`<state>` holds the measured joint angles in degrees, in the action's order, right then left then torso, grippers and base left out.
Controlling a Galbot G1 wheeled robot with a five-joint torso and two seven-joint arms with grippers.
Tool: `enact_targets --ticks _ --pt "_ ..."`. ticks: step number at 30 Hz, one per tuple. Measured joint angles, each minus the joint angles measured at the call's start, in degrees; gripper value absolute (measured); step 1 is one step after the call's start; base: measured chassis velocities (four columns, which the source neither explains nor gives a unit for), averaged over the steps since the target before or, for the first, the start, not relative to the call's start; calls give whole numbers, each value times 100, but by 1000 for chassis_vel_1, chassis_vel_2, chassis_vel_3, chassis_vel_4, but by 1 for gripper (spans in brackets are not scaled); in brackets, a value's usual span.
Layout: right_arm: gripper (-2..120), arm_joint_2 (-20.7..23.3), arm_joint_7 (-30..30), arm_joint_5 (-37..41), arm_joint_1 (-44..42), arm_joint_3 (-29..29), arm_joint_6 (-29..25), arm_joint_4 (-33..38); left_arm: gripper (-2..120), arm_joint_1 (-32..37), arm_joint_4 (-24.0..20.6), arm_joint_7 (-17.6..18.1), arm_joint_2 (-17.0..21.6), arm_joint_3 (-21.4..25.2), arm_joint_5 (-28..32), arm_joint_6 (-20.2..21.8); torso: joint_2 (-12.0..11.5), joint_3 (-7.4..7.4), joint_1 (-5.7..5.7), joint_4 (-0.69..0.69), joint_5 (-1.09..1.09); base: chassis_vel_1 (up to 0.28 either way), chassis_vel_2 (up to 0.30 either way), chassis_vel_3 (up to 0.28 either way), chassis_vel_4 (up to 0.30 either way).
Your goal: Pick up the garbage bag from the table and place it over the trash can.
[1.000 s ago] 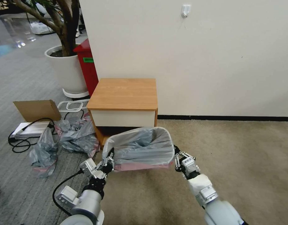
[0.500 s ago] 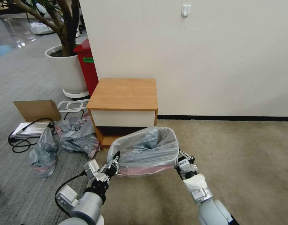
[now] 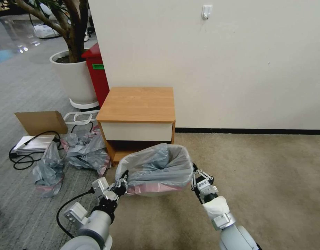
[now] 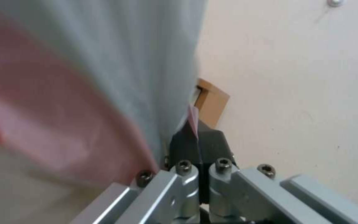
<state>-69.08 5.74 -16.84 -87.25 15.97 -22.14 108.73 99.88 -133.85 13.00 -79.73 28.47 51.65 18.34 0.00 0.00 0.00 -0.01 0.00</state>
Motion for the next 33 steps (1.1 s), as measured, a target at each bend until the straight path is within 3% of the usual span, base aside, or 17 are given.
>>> enact_targets --ticks 3,9,16,33 --pt "0 80 -220 244 1 98 -57 55 7 -36 -40 74 29 33 233 20 0 0 0 1 -1 0 0 0 0" --pt "0 84 -271 11 8 134 -208 -94 7 -3 -312 276 -83 -25 764 166 0 0 0 0 0 0 0 0 0" --pt "0 -46 -154 -741 158 181 -334 -369 11 77 -675 393 -190 -63 1094 254 0 0 0 1 1 0 0 0 0" --pt "0 -293 392 -2692 297 366 -226 -457 11 231 -806 413 -436 -211 1181 298 0 0 0 0 0 0 0 0 0"
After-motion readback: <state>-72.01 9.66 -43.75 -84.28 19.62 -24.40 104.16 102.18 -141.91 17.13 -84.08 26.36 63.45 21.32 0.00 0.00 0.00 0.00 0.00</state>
